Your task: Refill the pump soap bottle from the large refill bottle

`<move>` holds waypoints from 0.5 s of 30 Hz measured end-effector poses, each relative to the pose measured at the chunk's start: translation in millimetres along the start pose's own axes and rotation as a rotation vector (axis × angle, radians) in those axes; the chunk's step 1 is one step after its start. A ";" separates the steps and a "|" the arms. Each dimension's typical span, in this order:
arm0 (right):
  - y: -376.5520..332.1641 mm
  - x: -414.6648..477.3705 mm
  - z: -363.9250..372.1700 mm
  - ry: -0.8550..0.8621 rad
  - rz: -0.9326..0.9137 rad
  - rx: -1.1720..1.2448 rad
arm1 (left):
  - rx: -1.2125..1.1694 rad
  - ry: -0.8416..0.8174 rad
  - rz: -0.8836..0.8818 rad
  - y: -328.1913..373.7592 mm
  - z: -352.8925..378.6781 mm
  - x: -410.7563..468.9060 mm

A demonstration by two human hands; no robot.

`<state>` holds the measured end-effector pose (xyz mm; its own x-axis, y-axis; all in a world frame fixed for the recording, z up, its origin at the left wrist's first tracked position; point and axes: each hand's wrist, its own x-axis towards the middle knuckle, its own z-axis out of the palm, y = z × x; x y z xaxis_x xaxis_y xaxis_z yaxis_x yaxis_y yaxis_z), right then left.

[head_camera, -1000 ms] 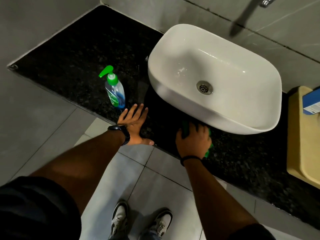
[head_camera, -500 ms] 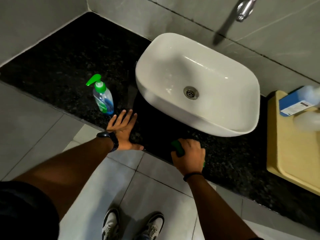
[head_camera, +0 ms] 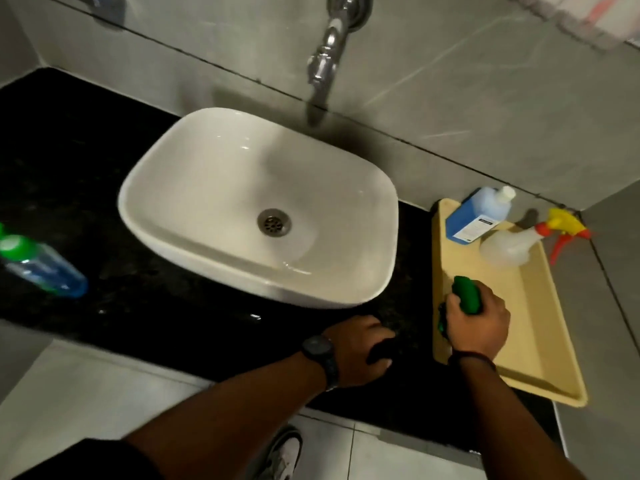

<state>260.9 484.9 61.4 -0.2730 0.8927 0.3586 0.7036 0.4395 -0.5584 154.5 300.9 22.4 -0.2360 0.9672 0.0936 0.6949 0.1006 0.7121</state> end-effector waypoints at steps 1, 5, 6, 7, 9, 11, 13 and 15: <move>13.4 16.5 -0.9 -0.037 0.002 -0.037 | 0.000 0.007 0.018 9.4 7.5 24.5; 60.4 58.7 8.1 -0.178 -0.014 -0.185 | 0.027 -0.031 0.020 27.4 30.2 108.7; 70.8 66.7 12.3 -0.213 -0.020 -0.212 | 0.033 -0.020 0.011 29.9 35.7 127.6; 80.6 72.7 17.3 -0.257 -0.040 -0.244 | 0.041 -0.002 0.005 31.0 41.6 144.3; 94.8 76.7 26.0 -0.364 -0.110 -0.316 | 0.083 0.051 0.012 32.6 54.1 170.6; 107.2 77.8 34.2 -0.422 -0.203 -0.371 | 0.166 0.076 0.015 32.5 69.2 192.2; 114.0 75.1 42.5 -0.451 -0.217 -0.381 | 0.221 0.080 -0.002 29.2 84.0 202.1; 121.3 75.2 50.8 -0.510 -0.202 -0.409 | 0.262 0.041 0.007 25.7 97.1 208.1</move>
<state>292.4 610.4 -17.4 -0.6297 0.7764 -0.0274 0.7701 0.6191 -0.1540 189.2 527.4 -7.4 -0.2545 0.9583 0.1301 0.8476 0.1563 0.5071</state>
